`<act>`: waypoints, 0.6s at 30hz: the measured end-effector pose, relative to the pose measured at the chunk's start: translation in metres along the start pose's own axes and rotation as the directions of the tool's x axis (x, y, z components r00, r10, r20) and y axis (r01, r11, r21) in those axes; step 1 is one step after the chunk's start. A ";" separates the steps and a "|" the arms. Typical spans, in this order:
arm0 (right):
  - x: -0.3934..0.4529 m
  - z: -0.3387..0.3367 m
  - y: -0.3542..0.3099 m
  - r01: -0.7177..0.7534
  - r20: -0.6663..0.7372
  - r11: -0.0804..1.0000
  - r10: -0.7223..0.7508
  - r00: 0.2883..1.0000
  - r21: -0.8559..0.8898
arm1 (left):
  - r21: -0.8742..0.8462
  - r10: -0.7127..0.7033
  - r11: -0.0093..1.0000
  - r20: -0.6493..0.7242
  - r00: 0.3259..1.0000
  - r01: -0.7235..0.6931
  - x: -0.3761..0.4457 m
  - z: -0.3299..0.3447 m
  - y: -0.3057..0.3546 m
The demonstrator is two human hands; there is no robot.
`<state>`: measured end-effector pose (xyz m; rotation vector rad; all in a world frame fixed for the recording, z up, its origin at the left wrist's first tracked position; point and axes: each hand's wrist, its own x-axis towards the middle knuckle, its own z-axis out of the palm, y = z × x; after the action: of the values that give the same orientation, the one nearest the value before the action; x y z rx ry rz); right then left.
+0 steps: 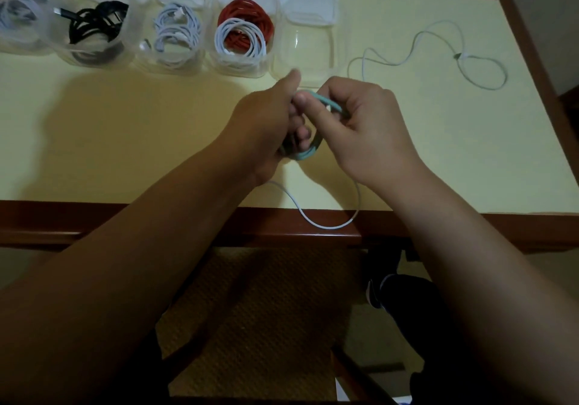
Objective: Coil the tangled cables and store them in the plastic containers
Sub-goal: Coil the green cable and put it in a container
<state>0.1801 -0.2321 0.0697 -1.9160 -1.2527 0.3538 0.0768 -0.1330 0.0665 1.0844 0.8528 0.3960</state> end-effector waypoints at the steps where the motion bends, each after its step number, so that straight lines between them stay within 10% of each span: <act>1: 0.001 0.000 0.000 -0.012 0.067 1.000 0.013 0.998 -0.018 | 0.039 -0.004 0.999 -0.027 1.000 0.005 0.000 -0.003 -0.001; 4: 0.008 -0.017 0.002 -0.048 0.296 0.990 0.085 0.951 -0.130 | 0.162 0.009 0.987 -0.062 0.998 0.001 0.002 -0.014 0.001; 8: 0.018 -0.041 0.007 -0.074 0.267 0.996 0.060 0.962 0.046 | 0.302 -0.016 0.953 -0.022 1.000 0.021 0.002 -0.015 0.001; 18: 0.011 -0.046 0.028 0.074 0.442 0.973 0.031 0.897 -0.218 | 0.030 -0.063 0.998 0.160 0.985 0.059 0.012 -0.040 0.003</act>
<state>0.2312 -0.2495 0.0804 -2.0848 -1.6714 0.6915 0.0536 -0.0995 0.0566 1.0955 0.7469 0.2433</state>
